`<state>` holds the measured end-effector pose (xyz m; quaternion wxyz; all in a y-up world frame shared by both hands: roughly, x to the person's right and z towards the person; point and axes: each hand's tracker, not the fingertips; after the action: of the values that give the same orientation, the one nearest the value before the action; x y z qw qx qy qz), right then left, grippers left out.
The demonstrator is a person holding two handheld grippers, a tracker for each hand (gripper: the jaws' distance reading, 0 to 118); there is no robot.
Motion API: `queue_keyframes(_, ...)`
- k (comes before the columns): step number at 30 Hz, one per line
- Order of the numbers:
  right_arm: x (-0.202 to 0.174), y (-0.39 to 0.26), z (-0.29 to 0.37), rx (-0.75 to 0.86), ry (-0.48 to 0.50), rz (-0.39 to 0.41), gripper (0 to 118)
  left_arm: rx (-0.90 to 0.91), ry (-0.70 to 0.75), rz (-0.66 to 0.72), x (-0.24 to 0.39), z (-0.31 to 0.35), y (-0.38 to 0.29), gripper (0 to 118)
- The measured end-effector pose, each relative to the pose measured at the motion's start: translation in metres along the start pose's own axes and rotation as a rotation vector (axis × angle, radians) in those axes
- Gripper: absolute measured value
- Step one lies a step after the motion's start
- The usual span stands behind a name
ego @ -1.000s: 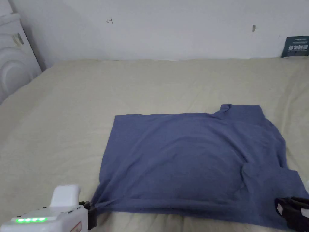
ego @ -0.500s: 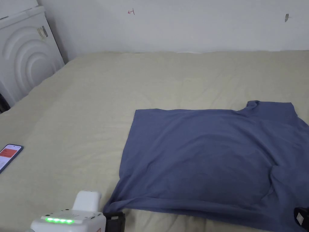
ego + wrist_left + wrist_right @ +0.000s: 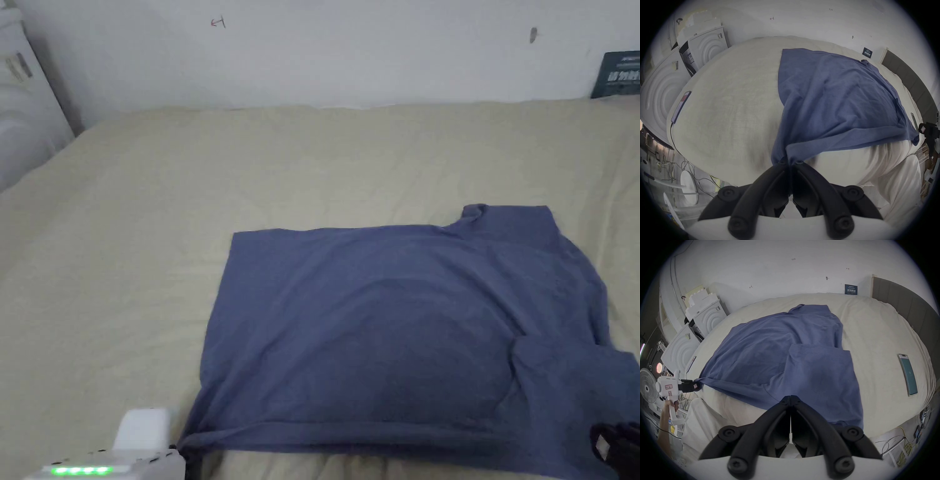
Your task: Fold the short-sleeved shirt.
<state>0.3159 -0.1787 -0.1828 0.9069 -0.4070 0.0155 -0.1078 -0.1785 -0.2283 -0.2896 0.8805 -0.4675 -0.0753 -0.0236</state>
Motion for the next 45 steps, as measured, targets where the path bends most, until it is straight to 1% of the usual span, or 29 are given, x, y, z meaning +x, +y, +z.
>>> queue_keyframes(3, 0.013, -0.001, 0.008, 0.019, -0.008, -0.035, 4, 0.000, 0.013, 0.005, -0.003, 0.000, 0.001, 1)
queue_keyframes(4, 0.017, -0.002, 0.011, 0.032, -0.014, -0.045, 8, 0.004, 0.018, 0.006, -0.002, 0.001, 0.002, 1)
queue_keyframes(5, 0.024, -0.002, 0.014, 0.049, -0.017, -0.064, 24, 0.003, 0.016, 0.010, -0.005, 0.001, 0.002, 1)
queue_keyframes(6, 0.030, -0.002, 0.016, 0.050, -0.023, -0.073, 72, 0.001, 0.010, 0.011, -0.006, 0.001, 0.002, 1)
queue_keyframes(7, 0.035, -0.003, 0.017, 0.046, -0.039, -0.090, 106, 0.000, 0.010, 0.013, -0.005, 0.000, 0.003, 1)
queue_keyframes(8, 0.041, -0.004, 0.017, 0.032, -0.073, -0.109, 118, -0.002, 0.019, 0.017, -0.003, 0.000, 0.005, 1)
queue_keyframes(10, 0.052, -0.005, 0.024, 0.102, -0.099, -0.130, 118, -0.004, 0.020, 0.017, -0.006, 0.000, 0.004, 1)
queue_keyframes(12, 0.072, -0.008, 0.025, 0.073, -0.100, -0.151, 118, -0.006, 0.023, 0.021, -0.005, -0.001, 0.006, 1)
queue_keyframes(13, 0.082, -0.007, 0.023, 0.053, -0.132, -0.162, 118, -0.009, 0.021, 0.021, -0.005, 0.001, 0.006, 1)
queue_keyframes(14, 0.090, -0.007, 0.019, 0.032, -0.199, -0.155, 118, -0.009, 0.023, 0.020, -0.003, 0.002, 0.006, 1)
queue_keyframes(15, 0.094, -0.008, 0.016, 0.014, -0.227, -0.144, 118, -0.006, 0.027, 0.018, -0.002, 0.001, 0.007, 1)
queue_keyframes(16, 0.100, -0.009, 0.014, 0.001, -0.226, -0.131, 118, -0.009, 0.029, 0.017, -0.001, 0.001, 0.009, 1)
queue_keyframes(21, 0.119, -0.018, -0.003, -0.067, -0.192, -0.158, 118, -0.011, 0.034, 0.015, 0.000, 0.003, 0.010, 1)
queue_keyframes(22, 0.122, -0.019, -0.010, -0.108, -0.215, -0.145, 118, -0.012, 0.034, 0.015, 0.000, 0.003, 0.010, 1)
queue_keyframes(23, 0.115, -0.022, -0.016, -0.140, -0.244, -0.128, 118, -0.013, 0.036, 0.018, 0.001, 0.002, 0.010, 1)
queue_keyframes(24, 0.114, -0.025, -0.022, -0.170, -0.243, -0.108, 118, -0.016, 0.035, 0.021, 0.001, 0.002, 0.011, 1)
queue_keyframes(26, 0.115, -0.027, -0.030, -0.180, -0.213, -0.117, 118, -0.017, 0.035, 0.025, -0.001, 0.002, 0.009, 1)
queue_keyframes(27, 0.107, -0.028, -0.030, -0.178, -0.210, -0.122, 115, -0.019, 0.035, 0.025, -0.001, 0.002, 0.009, 1)
queue_keyframes(28, 0.104, -0.027, -0.031, -0.185, -0.198, -0.119, 105, -0.024, 0.034, 0.023, 0.000, 0.002, 0.010, 1)
queue_keyframes(29, 0.098, -0.026, -0.031, -0.189, -0.183, -0.092, 84, -0.024, 0.038, 0.022, -0.001, 0.002, 0.009, 1)
queue_keyframes(30, 0.095, -0.026, -0.032, -0.178, -0.231, -0.054, 63, -0.024, 0.038, 0.023, -0.002, 0.002, 0.008, 1)
queue_keyframes(32, 0.086, -0.022, -0.026, -0.176, -0.201, -0.032, 42, -0.031, 0.038, 0.027, -0.002, 0.001, 0.009, 1)
queue_keyframes(33, 0.082, -0.020, -0.023, -0.163, -0.185, -0.025, 16, -0.030, 0.037, 0.028, -0.003, 0.001, 0.009, 1)
queue_keyframes(34, 0.077, -0.018, -0.021, -0.146, -0.159, -0.015, 10, -0.032, 0.035, 0.030, -0.004, 0.001, 0.008, 1)
queue_keyframes(35, 0.069, -0.015, -0.017, -0.125, -0.207, 0.003, 10, -0.031, 0.035, 0.031, -0.004, 0.001, 0.008, 1)
queue_keyframes(37, 0.063, -0.009, -0.015, -0.125, -0.214, 0.054, 9, -0.033, 0.035, 0.028, -0.005, 0.002, 0.009, 1)
queue_keyframes(39, 0.061, -0.003, -0.012, -0.118, -0.196, 0.067, 8, -0.034, 0.040, 0.022, -0.005, 0.003, 0.011, 1)
queue_keyframes(43, 0.057, 0.006, -0.007, -0.097, -0.215, 0.102, 7, -0.029, 0.041, 0.022, -0.007, 0.006, 0.015, 1)
queue_keyframes(45, 0.058, 0.013, -0.003, -0.051, -0.224, 0.086, 7, -0.026, 0.041, 0.024, -0.008, 0.007, 0.019, 1)
